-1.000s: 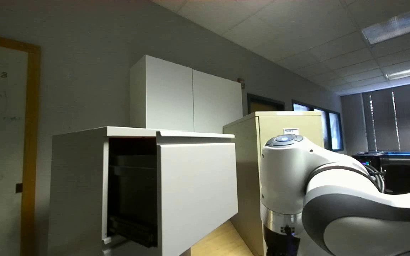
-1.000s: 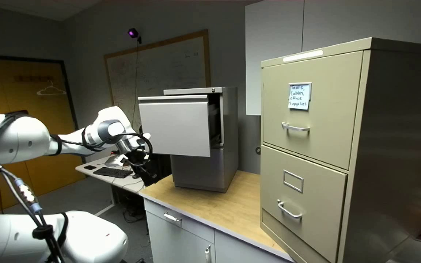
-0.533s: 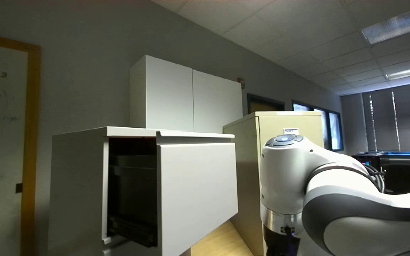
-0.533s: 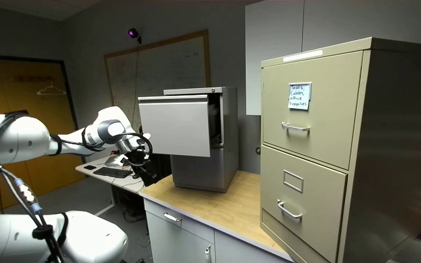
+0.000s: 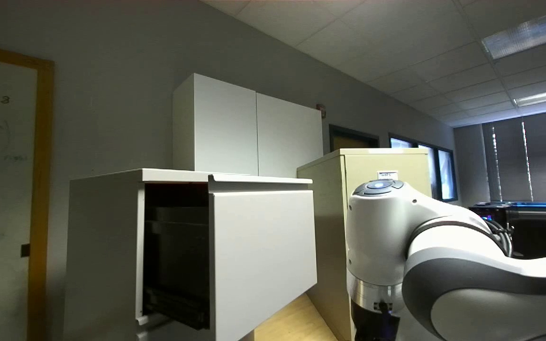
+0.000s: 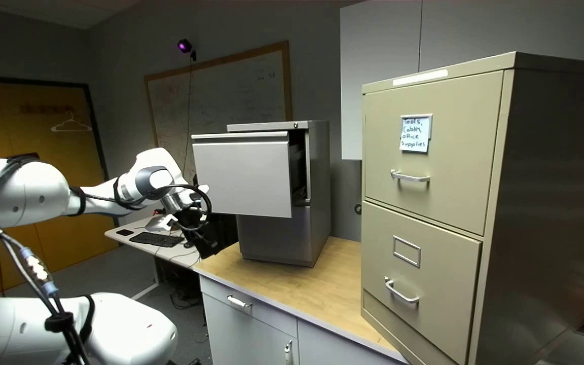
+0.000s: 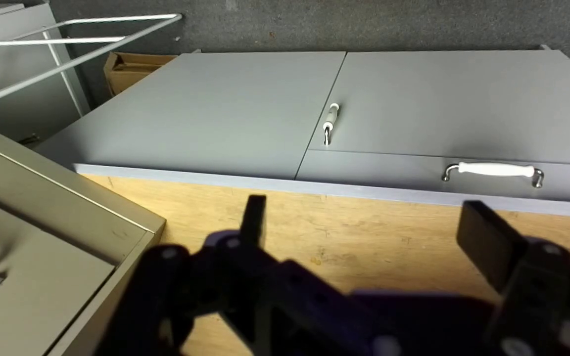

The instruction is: Close the top drawer on the left

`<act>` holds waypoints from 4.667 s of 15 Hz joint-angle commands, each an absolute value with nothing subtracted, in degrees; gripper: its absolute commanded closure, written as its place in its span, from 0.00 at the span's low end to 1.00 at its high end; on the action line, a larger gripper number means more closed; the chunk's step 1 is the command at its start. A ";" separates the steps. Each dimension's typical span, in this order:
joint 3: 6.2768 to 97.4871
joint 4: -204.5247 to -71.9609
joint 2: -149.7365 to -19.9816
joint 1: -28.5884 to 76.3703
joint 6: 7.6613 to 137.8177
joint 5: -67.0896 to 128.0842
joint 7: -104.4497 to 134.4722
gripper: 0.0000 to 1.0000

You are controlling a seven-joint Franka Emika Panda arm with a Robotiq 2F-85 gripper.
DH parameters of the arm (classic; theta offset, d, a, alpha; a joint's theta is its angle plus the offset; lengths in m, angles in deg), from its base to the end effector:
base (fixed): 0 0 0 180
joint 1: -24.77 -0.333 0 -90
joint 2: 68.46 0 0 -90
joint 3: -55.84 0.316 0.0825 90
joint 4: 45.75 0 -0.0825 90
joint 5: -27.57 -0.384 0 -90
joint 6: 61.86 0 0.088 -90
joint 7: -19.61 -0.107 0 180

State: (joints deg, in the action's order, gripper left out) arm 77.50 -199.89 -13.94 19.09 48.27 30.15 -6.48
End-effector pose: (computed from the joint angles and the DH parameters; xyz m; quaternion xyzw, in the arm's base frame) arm 0.2643 0.1395 0.4946 0.9812 -0.0463 0.1327 0.1324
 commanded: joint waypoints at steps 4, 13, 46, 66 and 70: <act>77.80 -198.90 -14.25 19.34 49.83 30.36 -7.21 0.00; 79.03 -192.97 -14.71 20.55 57.91 31.98 -7.22 0.25; 94.97 -165.14 -36.15 36.46 90.29 37.69 -10.72 1.00; 119.71 -143.88 -62.43 60.22 86.53 49.74 -20.04 1.00; 124.79 -140.85 -66.22 63.39 84.04 58.67 -25.06 1.00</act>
State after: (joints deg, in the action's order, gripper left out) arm 120.16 -145.35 -61.70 60.89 87.00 51.94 -20.94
